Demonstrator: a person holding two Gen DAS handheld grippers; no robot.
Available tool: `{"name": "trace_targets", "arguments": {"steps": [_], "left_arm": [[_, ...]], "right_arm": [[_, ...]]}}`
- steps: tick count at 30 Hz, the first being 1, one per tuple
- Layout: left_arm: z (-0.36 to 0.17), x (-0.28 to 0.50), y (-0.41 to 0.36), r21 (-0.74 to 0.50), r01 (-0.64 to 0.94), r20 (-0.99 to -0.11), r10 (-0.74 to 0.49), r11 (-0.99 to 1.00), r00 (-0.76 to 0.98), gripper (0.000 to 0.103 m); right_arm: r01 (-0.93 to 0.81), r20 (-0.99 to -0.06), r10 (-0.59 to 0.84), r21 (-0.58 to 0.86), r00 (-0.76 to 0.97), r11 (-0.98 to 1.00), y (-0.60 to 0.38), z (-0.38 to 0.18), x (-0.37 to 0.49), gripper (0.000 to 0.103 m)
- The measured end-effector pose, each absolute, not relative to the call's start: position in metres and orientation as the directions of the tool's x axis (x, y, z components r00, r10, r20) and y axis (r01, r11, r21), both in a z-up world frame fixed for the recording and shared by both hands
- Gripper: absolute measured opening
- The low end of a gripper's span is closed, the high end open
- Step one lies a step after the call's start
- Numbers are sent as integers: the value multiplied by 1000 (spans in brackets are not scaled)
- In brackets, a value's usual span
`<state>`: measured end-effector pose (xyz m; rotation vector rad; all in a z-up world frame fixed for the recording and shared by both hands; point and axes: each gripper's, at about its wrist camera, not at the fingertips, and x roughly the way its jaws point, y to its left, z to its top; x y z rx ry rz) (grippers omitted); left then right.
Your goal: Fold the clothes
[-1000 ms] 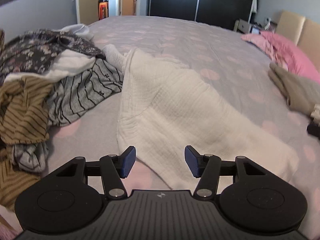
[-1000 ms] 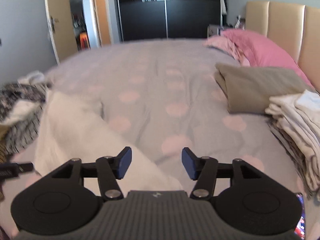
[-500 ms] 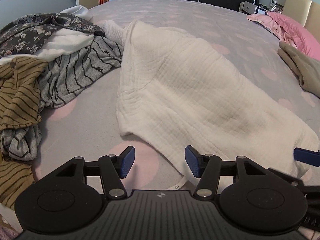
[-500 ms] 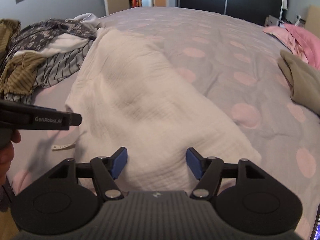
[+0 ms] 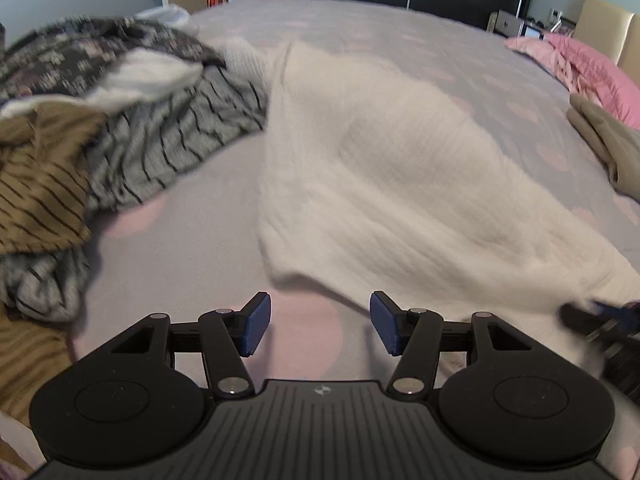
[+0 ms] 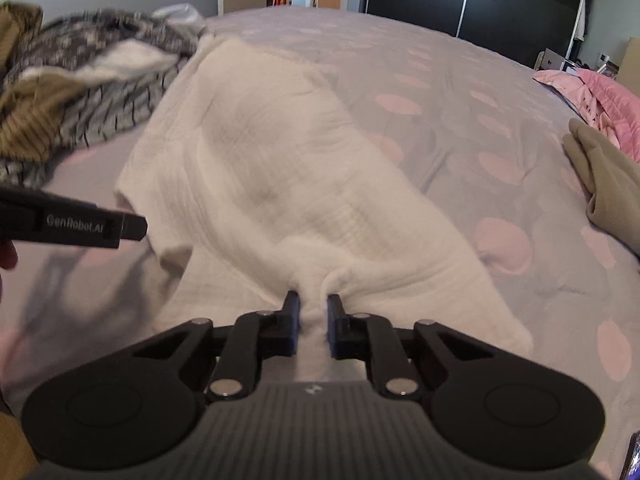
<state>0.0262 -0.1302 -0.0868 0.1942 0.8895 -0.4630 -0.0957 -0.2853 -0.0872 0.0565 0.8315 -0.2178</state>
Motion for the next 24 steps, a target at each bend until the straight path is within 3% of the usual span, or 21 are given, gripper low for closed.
{"name": "trace_targets", "arguments": {"steps": [3, 10, 12, 18, 20, 24], "left_arm": [[-77, 26, -124, -20, 459, -771, -305, 888, 558, 54], [-48, 23, -137, 12, 586, -753, -378, 810, 538, 54], [-43, 22, -149, 75, 663, -747, -399, 745, 532, 54], [-44, 15, -174, 264, 839, -751, -445, 476, 489, 54], [-46, 10, -177, 323, 867, -751, -455, 380, 479, 54], [-57, 0, -181, 442, 877, -749, -461, 188, 477, 54]], "right_arm": [[287, -716, -202, -2, 668, 958, -306, -62, -103, 13], [366, -761, -319, -116, 564, 923, -370, -31, -112, 14], [317, -795, -273, -108, 541, 942, -383, -32, -114, 15], [249, -783, -217, -81, 583, 965, -381, -31, -124, 28], [214, -777, -204, -90, 596, 973, -372, -27, -127, 28], [144, -758, -158, -86, 633, 986, -353, -17, -143, 39]]}}
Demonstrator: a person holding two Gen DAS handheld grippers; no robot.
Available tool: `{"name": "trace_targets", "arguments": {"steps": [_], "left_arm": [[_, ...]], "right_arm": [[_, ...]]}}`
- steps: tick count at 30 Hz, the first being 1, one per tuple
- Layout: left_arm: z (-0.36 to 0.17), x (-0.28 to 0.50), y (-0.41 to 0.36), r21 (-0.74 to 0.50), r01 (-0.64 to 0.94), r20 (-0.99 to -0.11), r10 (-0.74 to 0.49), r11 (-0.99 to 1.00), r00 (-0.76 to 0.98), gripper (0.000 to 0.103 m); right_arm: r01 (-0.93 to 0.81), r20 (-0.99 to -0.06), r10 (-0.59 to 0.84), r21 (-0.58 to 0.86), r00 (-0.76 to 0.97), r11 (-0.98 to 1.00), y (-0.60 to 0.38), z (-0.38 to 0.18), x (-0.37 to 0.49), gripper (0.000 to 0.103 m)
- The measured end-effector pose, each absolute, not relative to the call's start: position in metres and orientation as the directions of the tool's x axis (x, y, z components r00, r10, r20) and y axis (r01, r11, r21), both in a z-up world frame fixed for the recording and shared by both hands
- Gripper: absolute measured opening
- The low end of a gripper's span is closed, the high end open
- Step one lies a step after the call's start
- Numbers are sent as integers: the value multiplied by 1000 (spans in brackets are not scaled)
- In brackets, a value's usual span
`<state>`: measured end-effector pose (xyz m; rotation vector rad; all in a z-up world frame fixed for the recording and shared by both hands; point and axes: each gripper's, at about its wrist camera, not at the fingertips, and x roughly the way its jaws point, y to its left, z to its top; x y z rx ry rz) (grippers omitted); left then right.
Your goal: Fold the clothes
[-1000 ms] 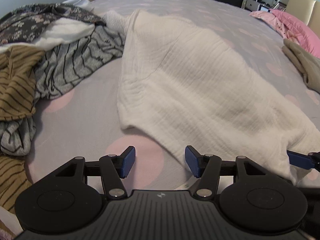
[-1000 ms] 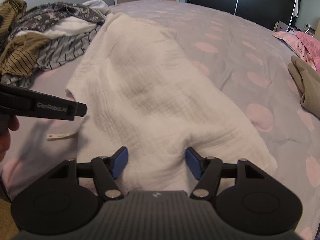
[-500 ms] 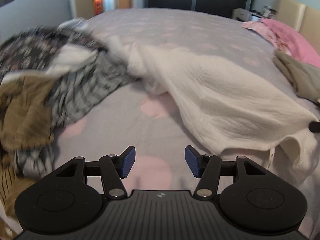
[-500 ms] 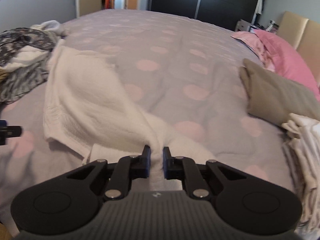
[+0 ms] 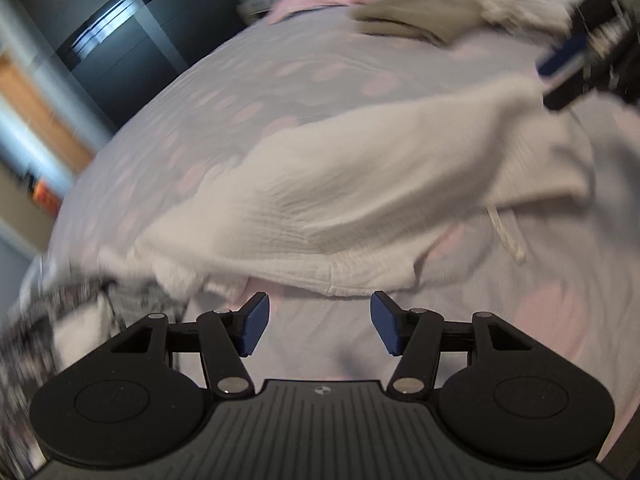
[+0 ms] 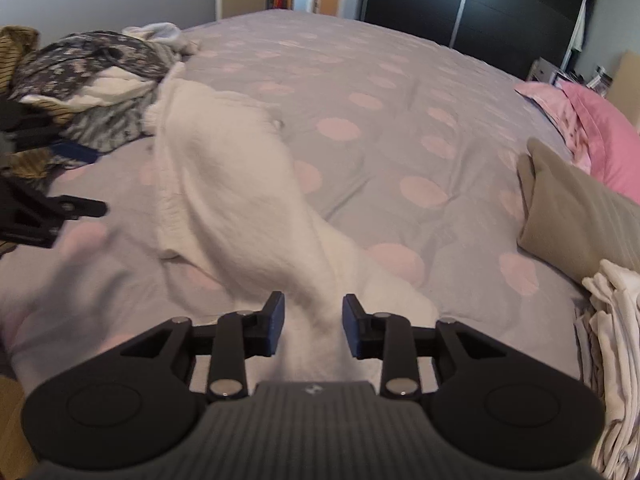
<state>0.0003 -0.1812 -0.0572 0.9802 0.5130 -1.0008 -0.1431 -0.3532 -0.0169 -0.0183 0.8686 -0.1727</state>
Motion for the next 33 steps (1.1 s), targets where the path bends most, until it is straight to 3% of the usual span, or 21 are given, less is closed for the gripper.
{"name": "trace_targets", "arguments": {"steps": [5, 10, 13, 19, 28, 29, 30, 31, 33], "left_arm": [[-85, -14, -182, 589, 803, -736, -472, -95, 485, 55], [-123, -20, -178, 703, 639, -696, -487, -314, 527, 55], [-138, -19, -178, 735, 561, -675, -500, -381, 543, 55], [-162, -13, -180, 770, 444, -638, -529, -459, 559, 55], [-189, -2, -192, 806, 417, -592, -551, -420, 588, 54], [-187, -2, -194, 807, 421, -590, -551, -414, 590, 48], [-185, -2, -196, 808, 424, -589, -551, -408, 592, 36], [-184, -3, -196, 806, 427, -592, -547, -409, 592, 30], [-180, -3, -194, 808, 439, -590, -547, -394, 595, 18]], "right_arm": [[-31, -772, -130, -190, 622, 981, -317, -27, -177, 45], [-162, -798, -212, -358, 564, 919, -286, -68, -200, 44], [-213, -768, -293, -482, 570, 850, -270, -88, -207, 44], [-267, -712, -393, -624, 582, 735, -264, -112, -211, 46], [-288, -621, -459, -742, 635, 605, -261, -137, -200, 44], [-288, -612, -465, -751, 639, 594, -261, -139, -199, 42], [-288, -604, -470, -760, 644, 582, -261, -141, -198, 35], [-287, -595, -476, -769, 648, 571, -261, -142, -198, 20], [-273, -582, -483, -777, 654, 567, -262, -139, -198, 12]]}}
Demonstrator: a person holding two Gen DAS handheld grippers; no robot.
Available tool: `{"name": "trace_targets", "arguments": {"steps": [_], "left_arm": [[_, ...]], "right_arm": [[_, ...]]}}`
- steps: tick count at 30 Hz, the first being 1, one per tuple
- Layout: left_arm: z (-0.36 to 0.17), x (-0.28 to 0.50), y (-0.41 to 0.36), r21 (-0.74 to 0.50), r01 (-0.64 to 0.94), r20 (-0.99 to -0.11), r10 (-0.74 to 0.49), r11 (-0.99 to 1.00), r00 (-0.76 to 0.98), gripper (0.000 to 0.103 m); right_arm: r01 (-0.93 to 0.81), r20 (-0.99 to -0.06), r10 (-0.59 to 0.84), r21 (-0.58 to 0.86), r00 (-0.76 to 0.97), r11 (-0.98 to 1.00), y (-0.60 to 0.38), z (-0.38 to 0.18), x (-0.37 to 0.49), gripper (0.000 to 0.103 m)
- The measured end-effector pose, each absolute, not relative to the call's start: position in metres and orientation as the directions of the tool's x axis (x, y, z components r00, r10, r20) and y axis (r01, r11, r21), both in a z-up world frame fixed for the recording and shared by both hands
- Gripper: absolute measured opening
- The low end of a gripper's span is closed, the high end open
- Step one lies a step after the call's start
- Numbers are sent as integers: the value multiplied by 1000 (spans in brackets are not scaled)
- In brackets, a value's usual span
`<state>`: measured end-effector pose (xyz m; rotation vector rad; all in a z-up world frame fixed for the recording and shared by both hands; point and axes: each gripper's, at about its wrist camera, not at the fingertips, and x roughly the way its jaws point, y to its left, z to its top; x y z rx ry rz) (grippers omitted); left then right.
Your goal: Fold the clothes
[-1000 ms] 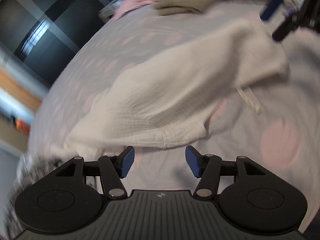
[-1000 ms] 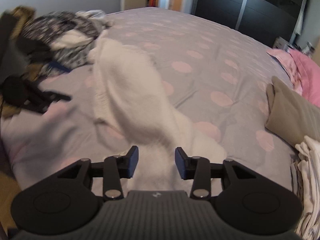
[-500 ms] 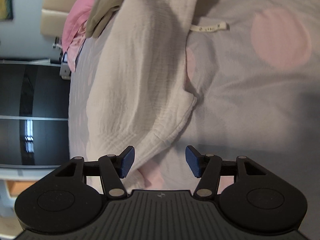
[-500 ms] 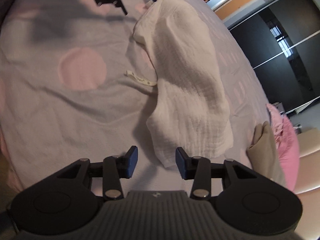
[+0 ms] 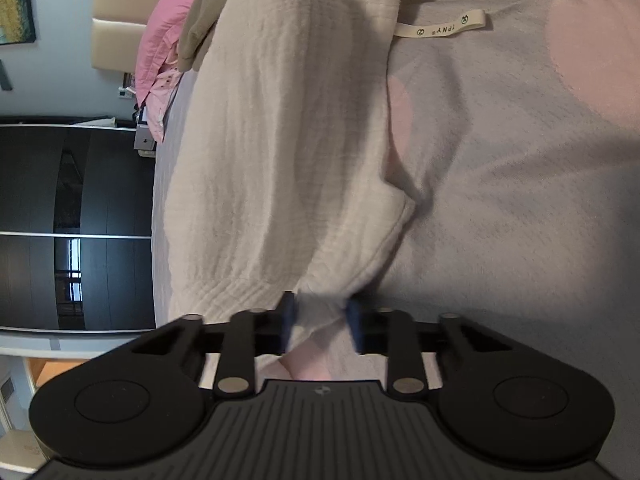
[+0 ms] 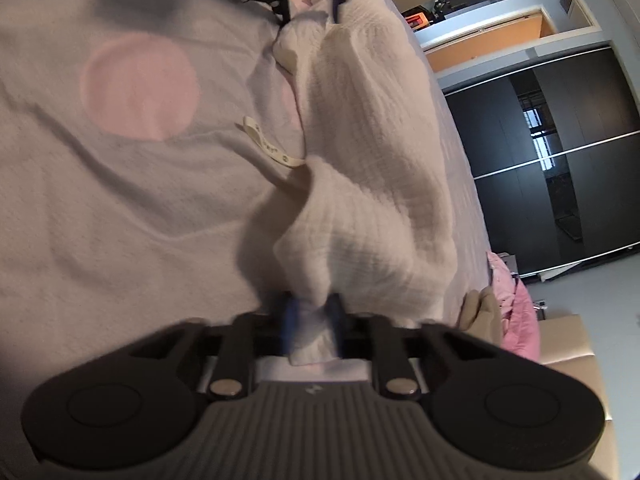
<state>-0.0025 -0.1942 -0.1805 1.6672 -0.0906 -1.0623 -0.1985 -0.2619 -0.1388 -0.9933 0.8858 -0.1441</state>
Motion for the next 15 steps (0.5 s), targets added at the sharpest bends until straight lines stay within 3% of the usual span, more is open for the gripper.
{"name": "trace_targets", "arguments": {"steps": [5, 15], "left_arm": [[-141, 5, -193, 801, 559, -571, -555, -215, 605, 7], [17, 17, -202, 679, 679, -428, -601, 280, 675, 6]], "right_arm": [[-173, -520, -492, -790, 698, 588, -266, -112, -204, 9], [190, -307, -609, -766, 731, 614, -302, -14, -191, 7]]}}
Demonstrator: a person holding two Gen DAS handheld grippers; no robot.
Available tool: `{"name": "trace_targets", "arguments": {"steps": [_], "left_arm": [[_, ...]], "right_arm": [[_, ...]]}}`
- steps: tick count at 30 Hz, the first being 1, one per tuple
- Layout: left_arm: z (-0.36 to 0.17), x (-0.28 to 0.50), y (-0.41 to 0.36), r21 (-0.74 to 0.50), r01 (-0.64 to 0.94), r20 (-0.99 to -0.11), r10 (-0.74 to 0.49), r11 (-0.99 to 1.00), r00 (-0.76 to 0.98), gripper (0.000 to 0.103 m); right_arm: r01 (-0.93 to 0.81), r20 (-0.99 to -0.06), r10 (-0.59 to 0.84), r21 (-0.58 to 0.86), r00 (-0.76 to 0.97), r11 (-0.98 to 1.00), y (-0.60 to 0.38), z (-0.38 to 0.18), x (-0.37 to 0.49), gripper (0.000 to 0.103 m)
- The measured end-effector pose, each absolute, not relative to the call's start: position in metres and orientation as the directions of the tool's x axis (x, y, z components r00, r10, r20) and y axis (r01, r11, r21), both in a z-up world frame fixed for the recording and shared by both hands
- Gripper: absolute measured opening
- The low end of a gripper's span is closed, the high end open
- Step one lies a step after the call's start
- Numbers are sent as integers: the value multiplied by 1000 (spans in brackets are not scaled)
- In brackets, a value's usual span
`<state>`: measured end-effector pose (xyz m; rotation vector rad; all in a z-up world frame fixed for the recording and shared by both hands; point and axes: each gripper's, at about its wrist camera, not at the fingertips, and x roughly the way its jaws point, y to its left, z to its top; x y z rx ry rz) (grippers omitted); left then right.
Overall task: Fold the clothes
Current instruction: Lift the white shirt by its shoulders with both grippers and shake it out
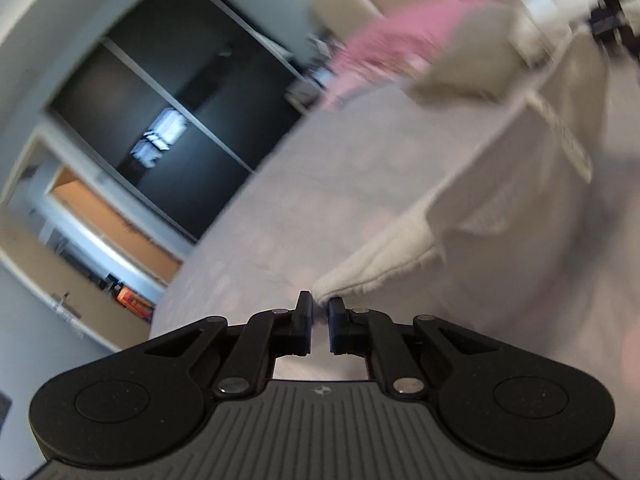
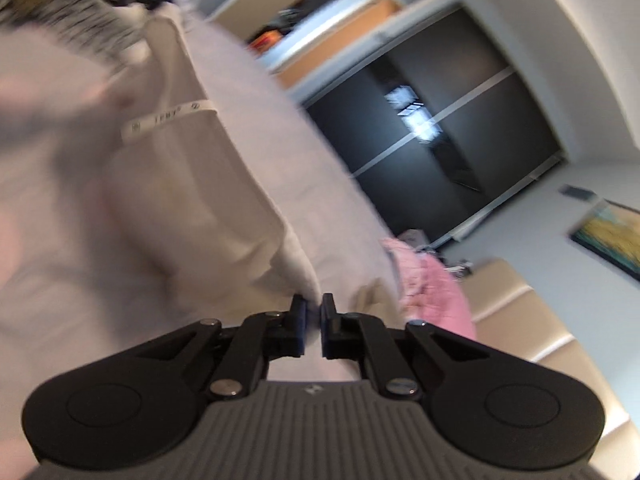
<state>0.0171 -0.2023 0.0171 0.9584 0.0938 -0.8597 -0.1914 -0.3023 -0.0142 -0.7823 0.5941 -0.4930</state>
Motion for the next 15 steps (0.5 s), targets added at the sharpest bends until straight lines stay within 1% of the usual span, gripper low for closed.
{"name": "trace_targets", "arguments": {"steps": [1, 5, 9, 11, 15], "left_arm": [[35, 14, -203, 674, 670, -401, -608, 310, 685, 5], [105, 1, -206, 649, 632, -291, -630, 423, 720, 5], [175, -19, -184, 603, 587, -173, -630, 540, 757, 5], [210, -30, -170, 570, 560, -98, -627, 601, 773, 5], [282, -57, -141, 487, 507, 58, -606, 711, 794, 5]], "right_arm": [[219, -288, -618, -758, 732, 614, -307, 0, -188, 7], [307, -161, -633, -768, 757, 562, -312, 59, -177, 6], [402, -32, -641, -754, 767, 519, -314, 129, -179, 6], [449, 27, -637, -733, 771, 511, -313, 165, -186, 6], [533, 180, -609, -705, 772, 467, -299, 228, -209, 6]]}}
